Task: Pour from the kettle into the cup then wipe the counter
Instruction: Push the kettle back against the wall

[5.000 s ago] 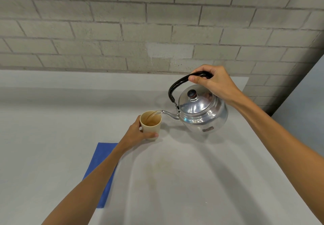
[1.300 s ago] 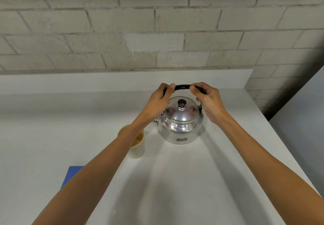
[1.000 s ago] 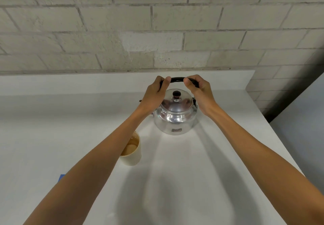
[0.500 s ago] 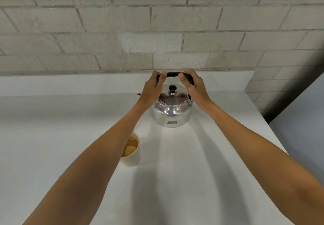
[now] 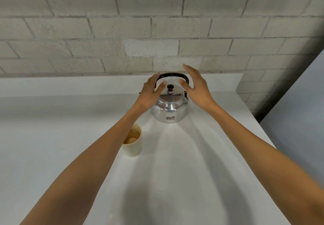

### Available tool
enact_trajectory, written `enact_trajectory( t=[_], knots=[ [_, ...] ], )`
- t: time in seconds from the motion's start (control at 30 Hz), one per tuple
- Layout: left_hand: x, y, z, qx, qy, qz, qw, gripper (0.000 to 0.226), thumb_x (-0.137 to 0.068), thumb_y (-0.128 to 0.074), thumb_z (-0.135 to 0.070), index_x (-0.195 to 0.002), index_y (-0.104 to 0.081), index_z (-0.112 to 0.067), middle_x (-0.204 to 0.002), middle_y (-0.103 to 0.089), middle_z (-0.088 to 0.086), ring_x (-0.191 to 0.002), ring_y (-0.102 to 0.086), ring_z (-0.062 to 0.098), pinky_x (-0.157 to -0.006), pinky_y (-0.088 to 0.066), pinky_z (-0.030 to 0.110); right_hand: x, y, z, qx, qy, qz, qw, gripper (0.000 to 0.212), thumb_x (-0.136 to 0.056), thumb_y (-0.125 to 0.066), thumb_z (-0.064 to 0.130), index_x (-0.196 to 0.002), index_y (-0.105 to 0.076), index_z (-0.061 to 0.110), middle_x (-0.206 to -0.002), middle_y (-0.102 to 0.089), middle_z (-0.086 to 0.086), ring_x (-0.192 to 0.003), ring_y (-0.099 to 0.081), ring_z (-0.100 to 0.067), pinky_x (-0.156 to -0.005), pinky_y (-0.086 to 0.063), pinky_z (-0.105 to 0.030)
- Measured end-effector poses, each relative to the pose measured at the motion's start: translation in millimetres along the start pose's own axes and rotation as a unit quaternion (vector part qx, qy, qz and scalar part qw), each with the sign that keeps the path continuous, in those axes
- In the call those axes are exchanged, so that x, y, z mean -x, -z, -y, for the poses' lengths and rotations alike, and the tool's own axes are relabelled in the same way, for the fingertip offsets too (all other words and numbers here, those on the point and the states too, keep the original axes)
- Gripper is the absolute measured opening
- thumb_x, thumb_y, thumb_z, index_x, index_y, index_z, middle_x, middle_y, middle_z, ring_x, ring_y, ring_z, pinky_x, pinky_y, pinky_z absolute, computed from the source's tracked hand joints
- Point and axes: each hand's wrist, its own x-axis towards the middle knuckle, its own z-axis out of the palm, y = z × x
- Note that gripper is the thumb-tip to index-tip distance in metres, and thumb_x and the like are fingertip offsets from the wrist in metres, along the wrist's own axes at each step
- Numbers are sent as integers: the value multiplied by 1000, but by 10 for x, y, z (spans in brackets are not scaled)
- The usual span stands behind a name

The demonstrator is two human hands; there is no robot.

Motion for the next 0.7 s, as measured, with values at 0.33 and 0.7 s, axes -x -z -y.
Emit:
enact_trajectory(
  t=[0.33,0.7],
  knots=[
    [823,118,-261,-32,-82,-30,996,44,-90,-56,-35,-131,-49,-21,-136,-51,4,-125,-42,23,-105,-35,35,767,47,483,-94,7,-64,994,31,-94,-56,17,-124,-54,14,-109,-63,5,-94,-59,2,-79,-44,-3],
    [1946,325,-350,18,-30,-126,991,32,-81,-68,-8,-112,-62,-14,-111,-63,1,-97,-59,12,-76,-46,8,1552,-242,929,-170,15,-31,985,9,-89,-59,11,-87,-60,19,-81,-63,11,-69,-53,4,-65,-44,-9]
  ],
)
